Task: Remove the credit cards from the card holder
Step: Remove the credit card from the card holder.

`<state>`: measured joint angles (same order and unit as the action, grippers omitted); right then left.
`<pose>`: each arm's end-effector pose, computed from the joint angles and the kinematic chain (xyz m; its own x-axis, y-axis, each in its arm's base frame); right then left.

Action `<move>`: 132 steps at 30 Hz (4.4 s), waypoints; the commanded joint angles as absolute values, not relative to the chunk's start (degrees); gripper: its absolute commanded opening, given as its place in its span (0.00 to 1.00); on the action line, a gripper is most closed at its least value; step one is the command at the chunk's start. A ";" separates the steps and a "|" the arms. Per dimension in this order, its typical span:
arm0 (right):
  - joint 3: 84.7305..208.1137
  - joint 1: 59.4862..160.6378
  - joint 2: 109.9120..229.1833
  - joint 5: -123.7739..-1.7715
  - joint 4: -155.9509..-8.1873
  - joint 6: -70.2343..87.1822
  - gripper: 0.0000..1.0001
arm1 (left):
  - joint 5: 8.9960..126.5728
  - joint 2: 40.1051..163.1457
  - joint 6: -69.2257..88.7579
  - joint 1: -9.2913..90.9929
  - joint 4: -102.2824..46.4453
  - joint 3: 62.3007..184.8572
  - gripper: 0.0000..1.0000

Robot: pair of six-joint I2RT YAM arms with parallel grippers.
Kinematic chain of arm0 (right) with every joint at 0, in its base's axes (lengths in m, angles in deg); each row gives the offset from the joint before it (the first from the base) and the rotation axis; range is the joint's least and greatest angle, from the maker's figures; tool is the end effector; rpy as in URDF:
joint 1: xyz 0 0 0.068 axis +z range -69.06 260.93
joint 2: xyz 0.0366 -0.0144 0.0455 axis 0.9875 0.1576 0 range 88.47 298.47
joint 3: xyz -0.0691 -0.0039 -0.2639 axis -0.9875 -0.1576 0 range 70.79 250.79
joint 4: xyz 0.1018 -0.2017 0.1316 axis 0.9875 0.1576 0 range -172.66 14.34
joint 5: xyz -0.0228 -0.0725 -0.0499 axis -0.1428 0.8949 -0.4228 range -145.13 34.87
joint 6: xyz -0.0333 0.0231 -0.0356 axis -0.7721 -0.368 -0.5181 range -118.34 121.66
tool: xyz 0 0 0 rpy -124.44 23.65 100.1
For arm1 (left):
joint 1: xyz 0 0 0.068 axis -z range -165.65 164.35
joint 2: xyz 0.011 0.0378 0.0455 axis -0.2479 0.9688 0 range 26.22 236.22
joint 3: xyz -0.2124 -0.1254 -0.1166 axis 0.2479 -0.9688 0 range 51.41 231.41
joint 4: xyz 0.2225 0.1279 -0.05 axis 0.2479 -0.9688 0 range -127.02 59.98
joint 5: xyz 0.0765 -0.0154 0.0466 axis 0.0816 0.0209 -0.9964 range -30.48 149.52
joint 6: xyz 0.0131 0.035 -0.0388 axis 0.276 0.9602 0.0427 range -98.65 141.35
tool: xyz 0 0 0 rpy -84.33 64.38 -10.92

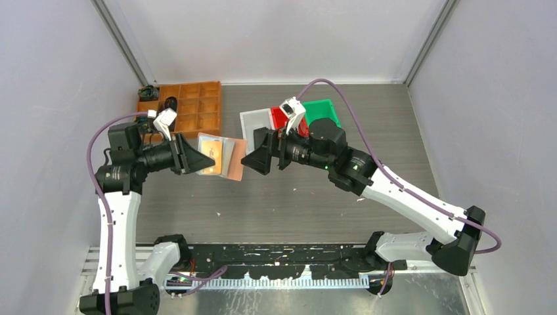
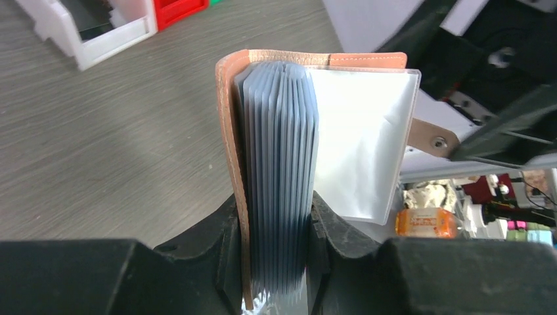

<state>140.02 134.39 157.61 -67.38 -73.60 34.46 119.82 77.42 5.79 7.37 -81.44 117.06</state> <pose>0.1598 0.2281 0.4037 -0.5711 0.1186 -0.8123 -0.7144 0.4155 0.5630 0.1528 -0.0125 0.3835 -0.7436 -0.2249 -0.6296 0.4455 0.5355 -0.7175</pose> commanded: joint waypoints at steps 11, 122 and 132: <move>152.94 134.94 168.50 -76.89 -73.07 47.68 0.95 | 110.86 82.17 16.07 7.23 -93.07 122.24 0.00; 132.79 132.26 180.78 -82.67 -118.35 76.71 0.29 | 137.66 77.06 -11.82 7.24 -69.52 116.90 0.44; 130.88 132.26 179.50 -82.11 -118.63 77.69 0.24 | 138.73 77.42 -17.50 7.24 -61.89 114.82 0.35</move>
<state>131.74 130.54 179.73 -80.41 -120.42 78.21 130.33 78.23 -13.46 6.36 -72.61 114.00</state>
